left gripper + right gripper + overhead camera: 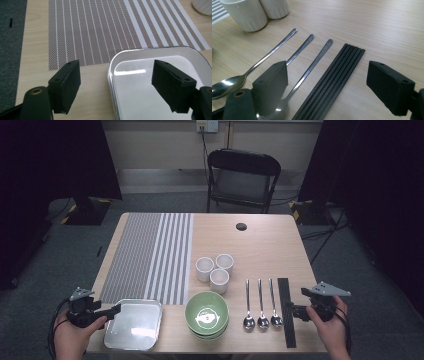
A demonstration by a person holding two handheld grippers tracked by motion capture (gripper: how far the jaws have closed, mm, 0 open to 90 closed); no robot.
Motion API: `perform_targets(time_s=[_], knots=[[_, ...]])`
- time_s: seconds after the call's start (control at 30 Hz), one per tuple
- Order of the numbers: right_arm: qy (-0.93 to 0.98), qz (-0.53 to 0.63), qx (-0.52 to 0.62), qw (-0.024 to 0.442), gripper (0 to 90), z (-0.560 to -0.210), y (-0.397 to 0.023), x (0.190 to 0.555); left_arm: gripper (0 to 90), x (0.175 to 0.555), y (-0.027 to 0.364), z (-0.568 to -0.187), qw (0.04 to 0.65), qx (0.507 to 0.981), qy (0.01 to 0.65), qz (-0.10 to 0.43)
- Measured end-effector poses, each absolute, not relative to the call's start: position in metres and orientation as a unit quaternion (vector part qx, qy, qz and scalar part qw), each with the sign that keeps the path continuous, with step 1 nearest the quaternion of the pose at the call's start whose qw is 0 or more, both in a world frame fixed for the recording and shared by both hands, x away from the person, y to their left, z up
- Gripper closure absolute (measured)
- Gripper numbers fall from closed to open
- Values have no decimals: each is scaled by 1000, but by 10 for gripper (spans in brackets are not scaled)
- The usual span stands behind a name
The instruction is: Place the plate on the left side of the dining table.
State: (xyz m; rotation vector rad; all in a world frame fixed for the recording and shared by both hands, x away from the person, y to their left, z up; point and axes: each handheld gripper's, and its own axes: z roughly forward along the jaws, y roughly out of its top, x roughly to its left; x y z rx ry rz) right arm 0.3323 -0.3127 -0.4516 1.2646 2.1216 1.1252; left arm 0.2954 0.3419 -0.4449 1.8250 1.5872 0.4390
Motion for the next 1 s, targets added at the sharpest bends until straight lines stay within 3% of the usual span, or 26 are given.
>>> perform_targets(time_s=[0.33,0.5,1.0], knots=[[767,401,459,201,169,-457,-314,333,331,298,340,-444,335,684,624,172],[771,398,456,198,171,-458,-312,331,425,296,342,-440,329,680,630,178],[776,396,451,192,182,-459,-308,332,545,292,337,-432,347,685,614,182]])
